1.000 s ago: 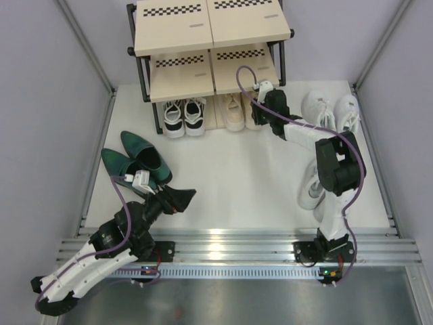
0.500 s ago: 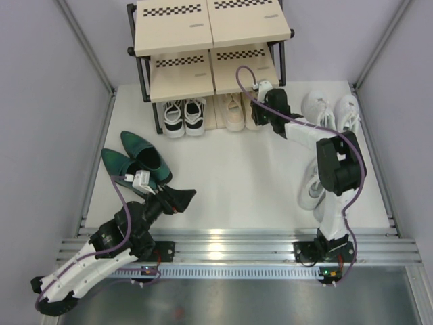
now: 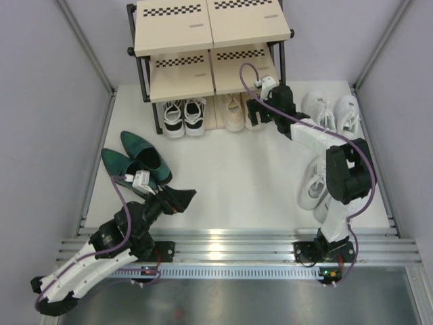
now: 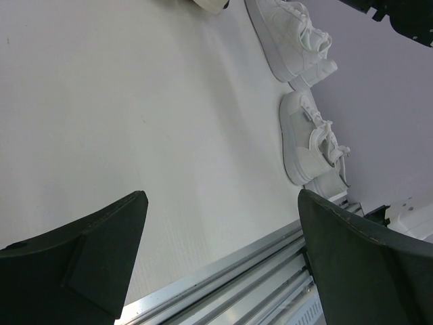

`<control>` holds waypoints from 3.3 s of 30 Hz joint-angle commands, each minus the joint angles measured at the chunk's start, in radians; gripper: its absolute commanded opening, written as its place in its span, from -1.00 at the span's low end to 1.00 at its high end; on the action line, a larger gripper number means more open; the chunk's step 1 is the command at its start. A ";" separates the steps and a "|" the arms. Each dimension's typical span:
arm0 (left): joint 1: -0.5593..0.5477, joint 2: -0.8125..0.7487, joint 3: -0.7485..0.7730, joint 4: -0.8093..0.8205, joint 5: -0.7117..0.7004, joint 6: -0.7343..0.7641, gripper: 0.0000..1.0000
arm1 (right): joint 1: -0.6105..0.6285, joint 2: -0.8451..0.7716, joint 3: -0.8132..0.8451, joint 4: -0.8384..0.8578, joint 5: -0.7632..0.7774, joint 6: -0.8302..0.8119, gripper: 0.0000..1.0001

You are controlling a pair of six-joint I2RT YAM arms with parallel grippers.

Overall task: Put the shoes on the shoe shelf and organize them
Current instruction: Adjust the shoe at the shoe shelf, then pick up the shoe at the center of the board.

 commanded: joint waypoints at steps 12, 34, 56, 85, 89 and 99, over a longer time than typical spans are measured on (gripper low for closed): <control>0.000 0.085 0.138 -0.051 -0.064 0.082 0.96 | -0.064 -0.571 -0.126 -0.589 -0.425 -0.406 0.86; 0.404 0.818 0.637 -0.263 -0.078 0.010 0.86 | -0.539 -1.005 -0.541 -0.700 -0.787 -0.488 0.87; 0.854 1.057 0.660 -0.306 -0.027 0.060 0.72 | -0.547 -1.122 -0.558 -0.698 -0.724 -0.485 0.92; 1.224 1.125 0.364 -0.123 0.204 0.062 -0.62 | -0.548 -1.119 -0.559 -0.720 -0.729 -0.517 0.95; 1.238 1.079 0.368 -0.118 0.201 0.076 -0.92 | -0.548 -1.120 -0.559 -0.717 -0.729 -0.518 0.96; 1.238 0.633 0.451 -0.180 0.251 0.249 -1.00 | -0.555 -1.107 -0.562 -0.709 -0.721 -0.518 0.97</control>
